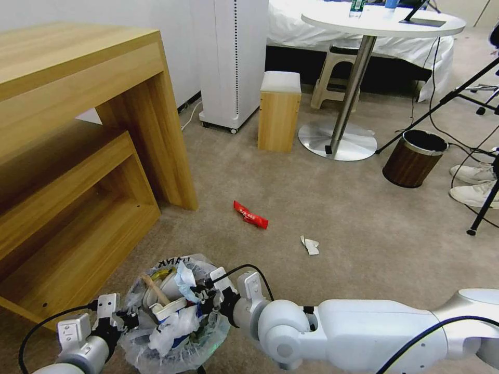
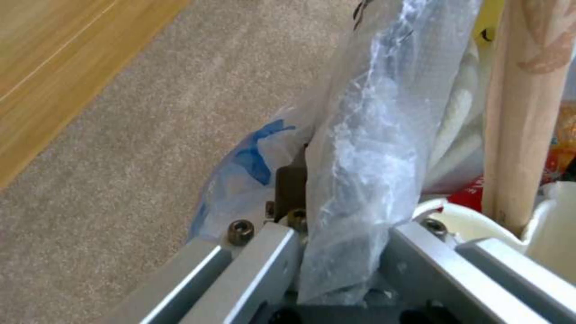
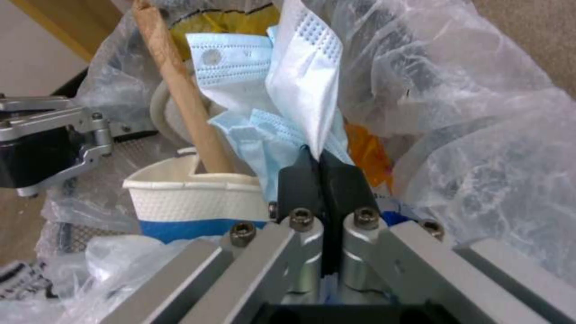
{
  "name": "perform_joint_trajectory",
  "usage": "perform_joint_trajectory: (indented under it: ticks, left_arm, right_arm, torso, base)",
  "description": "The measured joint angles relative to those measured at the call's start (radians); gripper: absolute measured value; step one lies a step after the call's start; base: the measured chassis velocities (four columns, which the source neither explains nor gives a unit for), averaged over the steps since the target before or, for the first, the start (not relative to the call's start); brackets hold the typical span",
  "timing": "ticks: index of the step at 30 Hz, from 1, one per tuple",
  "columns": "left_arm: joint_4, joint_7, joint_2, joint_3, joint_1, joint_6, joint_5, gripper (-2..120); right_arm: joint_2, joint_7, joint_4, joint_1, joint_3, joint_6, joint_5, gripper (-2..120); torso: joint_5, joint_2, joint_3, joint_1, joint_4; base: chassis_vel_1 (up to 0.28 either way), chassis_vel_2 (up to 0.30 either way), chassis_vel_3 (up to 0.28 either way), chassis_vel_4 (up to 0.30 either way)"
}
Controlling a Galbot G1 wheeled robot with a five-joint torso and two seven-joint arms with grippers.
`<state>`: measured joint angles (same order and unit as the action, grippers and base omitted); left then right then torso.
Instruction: Pick up the trash bin and place the garbage on the floor into it.
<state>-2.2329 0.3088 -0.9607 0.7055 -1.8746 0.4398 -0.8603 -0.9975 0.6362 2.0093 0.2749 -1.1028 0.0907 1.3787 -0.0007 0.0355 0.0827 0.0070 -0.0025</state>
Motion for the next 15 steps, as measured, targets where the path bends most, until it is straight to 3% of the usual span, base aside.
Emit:
perform_joint_trajectory:
  ticks: [5,7,15]
  left_arm:
    - [0.002,-0.001,-0.003,-0.002,0.0,0.0,0.002,0]
    - [0.002,-0.002,-0.006,-0.003,0.001,0.0,0.003,0]
    - [0.001,-0.004,-0.008,-0.003,-0.004,-0.001,0.006,0]
  right_arm:
    - [-0.009,0.014,0.008,-0.004,0.005,0.007,0.012,9]
    - [-0.022,0.021,0.011,-0.006,0.012,0.013,0.019,24]
    - [-0.029,0.015,0.02,-0.013,0.021,0.011,0.011,47]
  torso:
    - [0.0001,0.0,0.0,0.0,0.0]
    - [0.0001,0.0,0.0,0.0,0.0]
    - [0.0,0.0,0.0,0.0,0.0]
  base:
    - [0.0,0.0,0.0,0.0]
    - [0.0,0.0,0.0,0.0]
    - [0.0,0.0,0.0,0.0]
